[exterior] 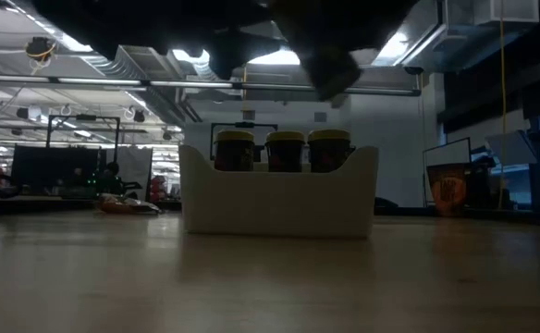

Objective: Sort spices by type
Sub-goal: Put the yellow seasoning bottle into the bottom white bin

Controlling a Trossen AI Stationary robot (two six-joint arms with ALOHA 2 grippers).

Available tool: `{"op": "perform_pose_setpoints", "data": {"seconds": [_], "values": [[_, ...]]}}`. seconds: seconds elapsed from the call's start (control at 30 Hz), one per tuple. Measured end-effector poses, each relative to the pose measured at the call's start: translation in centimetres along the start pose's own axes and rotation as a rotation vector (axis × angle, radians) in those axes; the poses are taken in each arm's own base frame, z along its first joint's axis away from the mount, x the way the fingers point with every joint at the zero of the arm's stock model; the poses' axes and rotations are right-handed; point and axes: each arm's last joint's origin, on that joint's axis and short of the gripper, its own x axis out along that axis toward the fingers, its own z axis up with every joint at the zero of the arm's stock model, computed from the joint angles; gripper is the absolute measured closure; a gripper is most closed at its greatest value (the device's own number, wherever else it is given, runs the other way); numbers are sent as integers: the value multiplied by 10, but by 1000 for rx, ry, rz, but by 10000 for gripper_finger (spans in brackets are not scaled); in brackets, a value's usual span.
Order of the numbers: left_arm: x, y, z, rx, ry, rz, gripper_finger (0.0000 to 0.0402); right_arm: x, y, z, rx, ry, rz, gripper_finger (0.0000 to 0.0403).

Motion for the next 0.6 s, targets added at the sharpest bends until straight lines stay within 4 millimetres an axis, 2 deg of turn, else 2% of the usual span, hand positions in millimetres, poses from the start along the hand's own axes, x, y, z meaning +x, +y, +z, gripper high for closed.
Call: {"op": "perform_pose_setpoints", "data": {"seconds": [0.23, 0.43, 0.6], "values": [[4, -10, 1, -35, -41, -33, 135, 18, -15, -7, -15, -107, 86, 233], [4, -11, 3, -52, -71, -15, 135, 29, -27, 0, -14, -200, 200, 233], [4, -10, 6, -51, -100, -4, 135, 37, -39, 4, -22, -218, 231, 233]]}}
